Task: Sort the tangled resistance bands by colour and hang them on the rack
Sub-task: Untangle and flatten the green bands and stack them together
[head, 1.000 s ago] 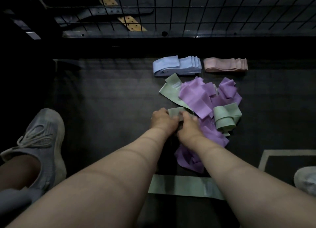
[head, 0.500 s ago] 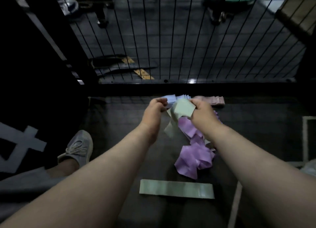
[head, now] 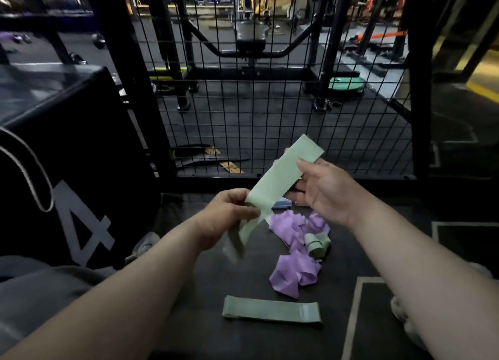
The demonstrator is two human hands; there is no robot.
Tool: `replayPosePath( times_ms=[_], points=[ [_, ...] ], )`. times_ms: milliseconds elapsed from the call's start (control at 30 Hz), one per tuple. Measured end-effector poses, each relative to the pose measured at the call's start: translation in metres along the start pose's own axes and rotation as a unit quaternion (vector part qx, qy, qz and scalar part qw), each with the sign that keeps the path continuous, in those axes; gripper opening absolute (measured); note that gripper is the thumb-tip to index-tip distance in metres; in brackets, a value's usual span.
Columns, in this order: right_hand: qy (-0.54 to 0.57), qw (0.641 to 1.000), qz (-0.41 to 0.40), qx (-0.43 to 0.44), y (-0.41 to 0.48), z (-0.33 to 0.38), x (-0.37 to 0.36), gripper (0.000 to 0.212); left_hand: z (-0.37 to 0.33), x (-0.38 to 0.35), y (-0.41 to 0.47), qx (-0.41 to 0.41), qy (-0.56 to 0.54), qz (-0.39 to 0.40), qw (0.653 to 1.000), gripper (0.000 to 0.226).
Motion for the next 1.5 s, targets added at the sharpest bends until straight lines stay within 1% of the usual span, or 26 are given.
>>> replayPosePath(
  times_ms=[100,167,233,333,367,433,500,567,700,767,800,867,900,933,1000,1033,1067,1133,1167,1200,1267,1300,1333,1400,1433,1500],
  points=[
    [0.001,1.0,0.014,0.013,-0.021,0.011,-0.006,0.038,-0.015,-0.001,-0.02,-0.003,-0.014,-0.004,1.0,0.016],
    [-0.008,1.0,0.008,0.02,-0.032,0.018,-0.008,0.038,-0.023,-0.005,-0.032,0.001,-0.01,0.008,1.0,0.022],
    [-0.004,0.999,-0.012,0.034,-0.041,0.028,-0.009,0.037,-0.025,-0.011,-0.044,0.016,0.0,0.039,0.999,0.028],
    [0.037,0.995,-0.056,0.074,-0.05,0.051,0.003,0.032,-0.021,-0.016,-0.066,0.034,0.045,0.1,0.993,0.028],
    [0.056,0.992,-0.07,0.088,-0.053,0.059,0.009,0.03,-0.021,-0.013,-0.071,0.03,0.067,0.102,0.992,0.028],
    [0.09,0.984,-0.099,0.113,-0.059,0.073,0.026,0.028,-0.026,0.001,-0.076,0.01,0.073,0.057,0.996,0.035],
    [0.104,0.981,-0.111,0.122,-0.064,0.078,0.038,0.026,-0.036,0.017,-0.079,-0.02,0.019,-0.021,0.999,0.033],
    [0.104,0.98,-0.119,0.122,-0.068,0.078,0.045,0.024,-0.049,0.026,-0.084,-0.053,-0.025,-0.075,0.995,0.029],
    [0.12,0.979,-0.136,0.097,-0.074,0.068,0.053,0.026,-0.069,0.024,-0.092,-0.085,-0.061,-0.1,0.99,0.044],
    [0.119,0.977,-0.159,0.084,-0.077,0.064,0.058,0.022,-0.077,0.019,-0.095,-0.083,-0.096,-0.09,0.988,0.041],
    [0.112,0.976,-0.171,0.078,-0.077,0.061,0.061,0.02,-0.082,0.015,-0.097,-0.079,-0.107,-0.085,0.987,0.035],
    [0.063,0.976,-0.197,0.069,-0.078,0.054,0.064,0.015,-0.092,0.005,-0.098,-0.075,-0.116,-0.079,0.987,0.018],
    [-0.007,0.972,-0.227,0.063,-0.08,0.051,0.067,0.017,-0.098,0.0,-0.098,-0.078,-0.116,-0.079,0.987,0.011],
    [-0.113,0.957,-0.261,0.054,-0.083,0.049,0.071,0.031,-0.103,-0.004,-0.098,-0.084,-0.113,-0.084,0.986,0.007],
    [-0.314,0.886,-0.335,0.071,-0.094,0.056,0.069,0.076,-0.112,-0.014,-0.094,-0.084,-0.11,-0.106,0.985,0.005],
    [-0.355,0.872,-0.322,0.095,-0.096,0.058,0.056,0.085,-0.113,-0.018,-0.092,-0.076,-0.111,-0.123,0.983,0.008],
    [-0.359,0.886,-0.269,0.117,-0.096,0.056,0.034,0.084,-0.112,-0.022,-0.089,-0.065,-0.112,-0.137,0.982,0.012],
    [-0.355,0.923,-0.096,0.111,-0.096,0.037,-0.02,0.072,-0.11,-0.036,-0.087,-0.047,-0.104,-0.139,0.984,0.011],
    [-0.366,0.924,-0.03,0.104,-0.098,0.027,-0.041,0.066,-0.109,-0.044,-0.087,-0.043,-0.089,-0.132,0.986,0.007],
    [-0.376,0.92,0.003,0.112,-0.099,0.021,-0.053,0.058,-0.109,-0.05,-0.089,-0.041,-0.076,-0.125,0.988,0.007],
    [-0.374,0.915,-0.018,0.153,-0.099,0.026,-0.057,0.038,-0.109,-0.058,-0.091,-0.036,-0.062,-0.102,0.992,0.029],
    [-0.353,0.921,-0.037,0.161,-0.1,0.029,-0.054,0.03,-0.111,-0.057,-0.093,-0.037,-0.063,-0.095,0.993,0.038],
    [-0.32,0.934,-0.045,0.152,-0.099,0.028,-0.05,0.026,-0.114,-0.054,-0.094,-0.045,-0.068,-0.099,0.992,0.04],
    [-0.244,0.963,-0.025,0.115,-0.099,0.022,-0.05,0.021,-0.121,-0.037,-0.095,-0.087,-0.066,-0.143,0.984,0.03],
    [-0.221,0.97,-0.01,0.1,-0.1,0.019,-0.052,0.021,-0.122,-0.028,-0.096,-0.105,-0.059,-0.169,0.978,0.027],
    [-0.214,0.973,0.008,0.091,-0.101,0.017,-0.054,0.024,-0.12,-0.021,-0.099,-0.119,-0.042,-0.186,0.974,0.03]
  ],
)
Point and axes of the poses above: each hand's wrist, its own y-axis towards the middle knuckle, its own x-axis out of the back of the hand, z = x × y, the point moved 10 cm from there along y, towards the middle knuckle, and after that the axes turned 5 degrees about -z, right-handed, at the moved point
